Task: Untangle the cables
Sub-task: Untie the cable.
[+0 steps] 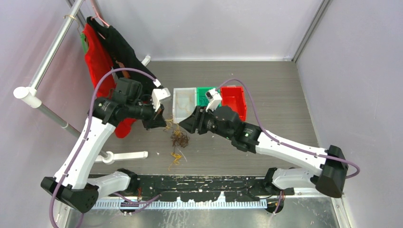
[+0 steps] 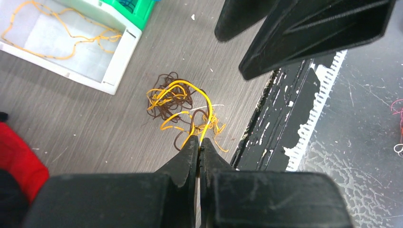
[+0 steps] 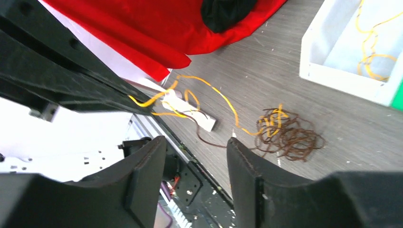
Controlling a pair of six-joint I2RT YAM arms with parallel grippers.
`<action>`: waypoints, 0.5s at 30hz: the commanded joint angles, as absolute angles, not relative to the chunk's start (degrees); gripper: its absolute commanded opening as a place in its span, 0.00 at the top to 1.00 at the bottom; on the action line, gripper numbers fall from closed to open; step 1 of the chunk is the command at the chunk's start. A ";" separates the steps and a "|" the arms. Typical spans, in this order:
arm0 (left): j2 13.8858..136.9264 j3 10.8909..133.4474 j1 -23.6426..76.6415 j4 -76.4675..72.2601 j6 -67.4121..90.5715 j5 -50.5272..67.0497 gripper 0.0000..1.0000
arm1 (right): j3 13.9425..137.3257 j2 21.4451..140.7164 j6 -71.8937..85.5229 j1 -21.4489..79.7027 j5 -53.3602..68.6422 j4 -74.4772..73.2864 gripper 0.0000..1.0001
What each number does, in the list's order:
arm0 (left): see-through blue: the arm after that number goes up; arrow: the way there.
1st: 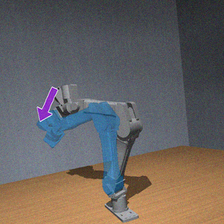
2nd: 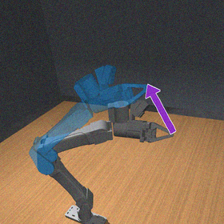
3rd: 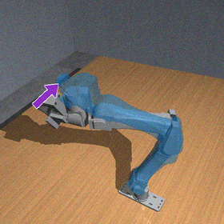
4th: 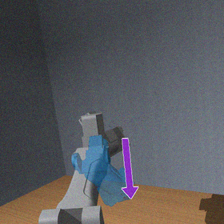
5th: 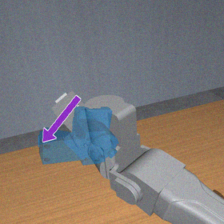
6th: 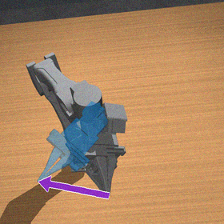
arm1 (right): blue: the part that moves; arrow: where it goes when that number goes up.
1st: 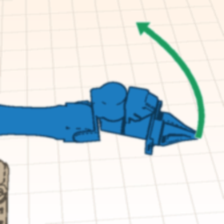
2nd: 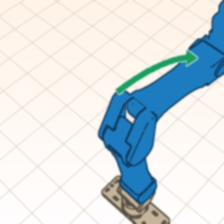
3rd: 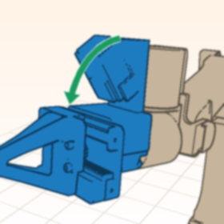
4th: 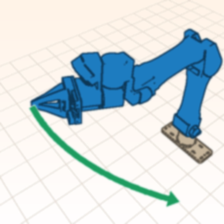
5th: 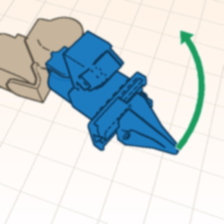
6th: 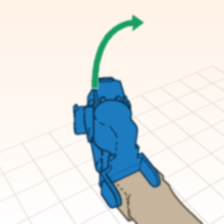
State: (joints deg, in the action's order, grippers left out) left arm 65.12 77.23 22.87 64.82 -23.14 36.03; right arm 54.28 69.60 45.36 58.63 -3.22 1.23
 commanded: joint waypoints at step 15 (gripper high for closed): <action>68.04 96.61 23.03 81.20 -28.44 47.14 1.00 | 54.95 71.10 29.14 59.44 1.68 18.01 0.37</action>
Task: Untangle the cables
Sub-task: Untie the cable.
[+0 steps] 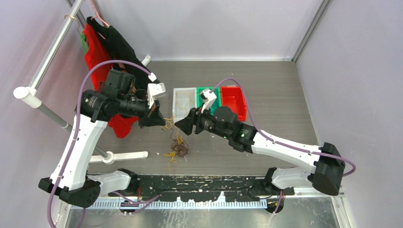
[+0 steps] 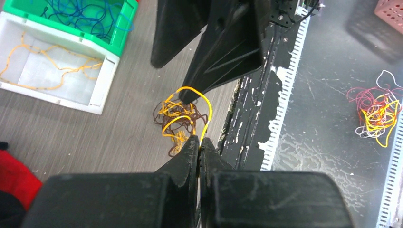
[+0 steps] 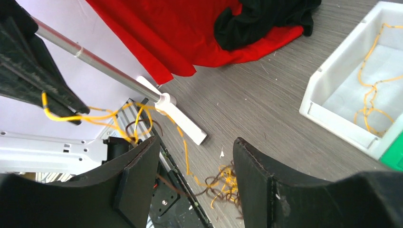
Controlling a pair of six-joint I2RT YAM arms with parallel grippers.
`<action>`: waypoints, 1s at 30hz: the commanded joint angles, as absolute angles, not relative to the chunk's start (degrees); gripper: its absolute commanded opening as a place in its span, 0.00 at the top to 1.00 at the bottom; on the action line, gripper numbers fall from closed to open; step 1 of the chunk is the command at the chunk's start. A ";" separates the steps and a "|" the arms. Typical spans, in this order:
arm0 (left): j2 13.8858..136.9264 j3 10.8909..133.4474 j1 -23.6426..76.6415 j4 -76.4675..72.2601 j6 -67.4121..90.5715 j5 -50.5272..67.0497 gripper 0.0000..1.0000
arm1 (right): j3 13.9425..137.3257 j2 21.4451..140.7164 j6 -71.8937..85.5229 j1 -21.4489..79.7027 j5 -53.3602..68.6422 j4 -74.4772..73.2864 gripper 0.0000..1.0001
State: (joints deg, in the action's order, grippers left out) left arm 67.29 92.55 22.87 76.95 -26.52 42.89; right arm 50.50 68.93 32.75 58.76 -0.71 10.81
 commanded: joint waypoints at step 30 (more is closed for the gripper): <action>75.12 116.70 23.38 80.92 -22.33 51.39 1.00 | 47.98 80.07 31.00 62.67 -11.99 28.27 0.50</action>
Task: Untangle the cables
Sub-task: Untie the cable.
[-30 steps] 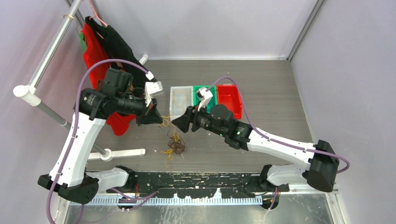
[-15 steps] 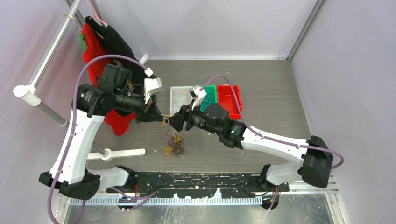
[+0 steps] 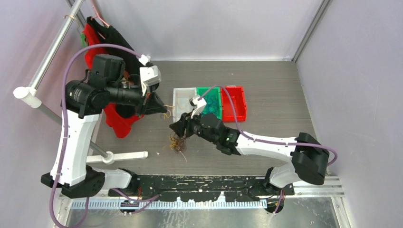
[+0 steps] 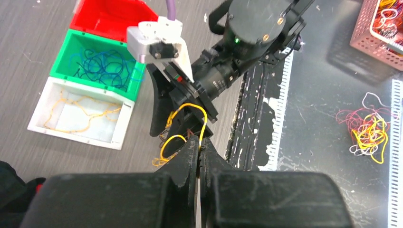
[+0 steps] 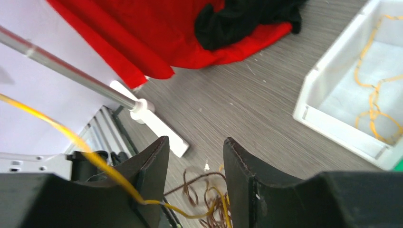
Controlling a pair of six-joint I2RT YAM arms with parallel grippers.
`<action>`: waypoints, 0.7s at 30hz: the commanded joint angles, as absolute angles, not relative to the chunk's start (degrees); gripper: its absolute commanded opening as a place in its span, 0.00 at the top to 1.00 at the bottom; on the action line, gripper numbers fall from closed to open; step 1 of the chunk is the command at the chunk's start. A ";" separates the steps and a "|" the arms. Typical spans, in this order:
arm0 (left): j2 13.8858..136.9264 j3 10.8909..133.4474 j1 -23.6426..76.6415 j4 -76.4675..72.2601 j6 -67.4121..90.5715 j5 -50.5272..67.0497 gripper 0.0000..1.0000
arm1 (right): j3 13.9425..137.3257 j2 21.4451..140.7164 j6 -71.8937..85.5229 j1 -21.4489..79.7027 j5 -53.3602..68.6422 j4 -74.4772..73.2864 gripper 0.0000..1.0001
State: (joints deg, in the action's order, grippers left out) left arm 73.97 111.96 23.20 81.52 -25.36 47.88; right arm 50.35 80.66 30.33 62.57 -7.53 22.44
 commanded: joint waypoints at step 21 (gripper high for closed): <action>74.54 134.77 23.35 61.27 -11.90 42.84 1.00 | 36.23 80.73 36.81 62.67 -17.19 27.58 0.53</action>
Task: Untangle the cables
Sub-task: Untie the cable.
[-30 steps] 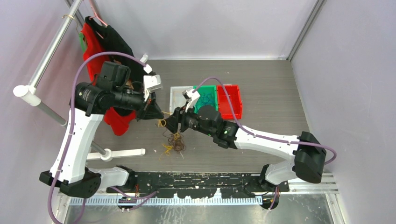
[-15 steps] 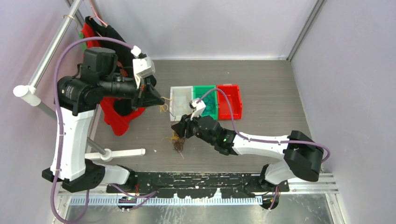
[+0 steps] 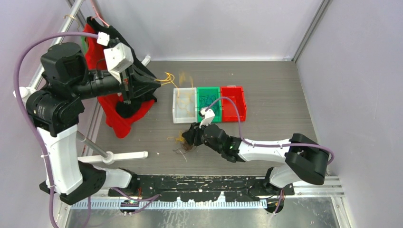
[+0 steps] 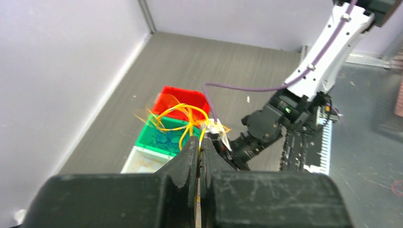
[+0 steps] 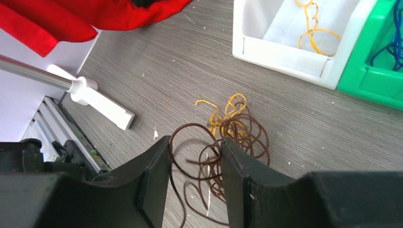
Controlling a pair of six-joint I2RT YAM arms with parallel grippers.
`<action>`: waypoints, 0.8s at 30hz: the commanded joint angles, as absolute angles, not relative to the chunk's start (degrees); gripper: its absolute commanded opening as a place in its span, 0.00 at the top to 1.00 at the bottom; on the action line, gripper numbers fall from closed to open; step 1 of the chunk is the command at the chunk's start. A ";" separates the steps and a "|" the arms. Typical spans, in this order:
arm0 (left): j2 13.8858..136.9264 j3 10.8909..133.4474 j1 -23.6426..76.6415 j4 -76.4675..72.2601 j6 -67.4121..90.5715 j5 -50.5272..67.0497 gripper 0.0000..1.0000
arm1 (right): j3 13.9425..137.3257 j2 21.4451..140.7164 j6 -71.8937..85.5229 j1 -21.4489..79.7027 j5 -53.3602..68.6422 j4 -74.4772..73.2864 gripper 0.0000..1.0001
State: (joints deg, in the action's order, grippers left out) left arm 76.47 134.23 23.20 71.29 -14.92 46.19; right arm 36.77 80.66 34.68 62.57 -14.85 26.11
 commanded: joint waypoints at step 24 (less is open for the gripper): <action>62.90 115.27 23.29 51.66 -8.96 42.68 1.00 | 50.57 56.64 23.47 61.17 -8.62 7.95 0.11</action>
State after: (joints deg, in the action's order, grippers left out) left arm 64.36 120.01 23.20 48.62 -9.41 37.80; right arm 44.10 61.93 29.76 62.06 -13.39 13.26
